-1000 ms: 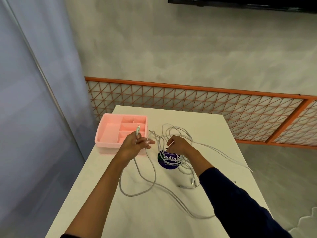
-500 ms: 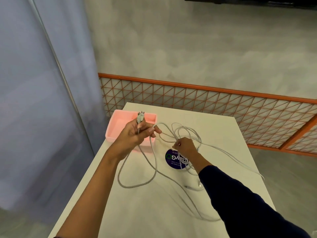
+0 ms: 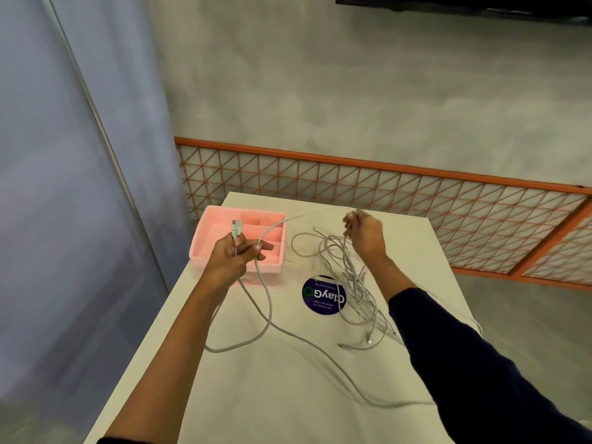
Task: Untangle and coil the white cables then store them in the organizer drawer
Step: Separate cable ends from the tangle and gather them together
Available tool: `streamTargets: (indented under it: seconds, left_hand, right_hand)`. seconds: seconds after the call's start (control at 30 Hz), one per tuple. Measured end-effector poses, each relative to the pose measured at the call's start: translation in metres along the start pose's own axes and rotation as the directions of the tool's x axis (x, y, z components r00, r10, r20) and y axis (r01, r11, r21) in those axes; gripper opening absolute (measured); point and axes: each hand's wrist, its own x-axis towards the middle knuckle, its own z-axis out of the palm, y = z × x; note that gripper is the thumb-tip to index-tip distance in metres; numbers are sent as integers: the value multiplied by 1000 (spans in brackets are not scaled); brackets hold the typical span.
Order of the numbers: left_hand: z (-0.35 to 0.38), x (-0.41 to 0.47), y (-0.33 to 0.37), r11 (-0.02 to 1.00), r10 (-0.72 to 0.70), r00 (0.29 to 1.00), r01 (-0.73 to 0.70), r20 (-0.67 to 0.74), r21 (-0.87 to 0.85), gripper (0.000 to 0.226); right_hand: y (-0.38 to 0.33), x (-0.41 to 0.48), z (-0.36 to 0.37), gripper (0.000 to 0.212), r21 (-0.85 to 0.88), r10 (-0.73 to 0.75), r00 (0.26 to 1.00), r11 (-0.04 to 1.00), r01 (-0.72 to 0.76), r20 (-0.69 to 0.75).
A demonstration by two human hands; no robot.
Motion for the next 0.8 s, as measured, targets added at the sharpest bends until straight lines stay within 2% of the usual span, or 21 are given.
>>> streamTargets:
  seconds: [0.03,0.1,0.23,0.3,0.43,0.53,0.67,0.8]
  left_hand:
    - [1,0,-1,1000,-6,1000,6,-1,15,36]
    - [5,0,-1,999,-10,1000,10,17,34,32]
    - [13,3,3,999,27,999,-27,33,16,40]
    - [14,6,4,999,35,999,-35,4,-7,41]
    - [7,7,2,999,26,998,-28,-51,-37,42]
    - [3,8,-1,998,18,996,-23,-88,-56,43]
    - [-3,8,-7,998,-18,988,9,-154,-56,42]
    - [-4,9,-12,996,-86,988,83,-130,-30,41]
  right_hand:
    - [-9,6,-10,27,86,19,998,996,-14,-64]
    - [-31,17,-27,23,76,-31,990,996,42,-141]
    - [-60,33,-49,25,82,-188,968,975,204,-167]
    - [-63,37,-53,22,87,-208,962,970,226,-174]
    - [-47,31,-53,23,154,-162,985,973,170,-64]
    - [-38,21,-54,34,90,-186,983,979,186,-4]
    - [-28,13,-66,34,-29,-192,976,980,196,103]
    - [3,-2,-75,34,-189,-4,956,980,62,294]
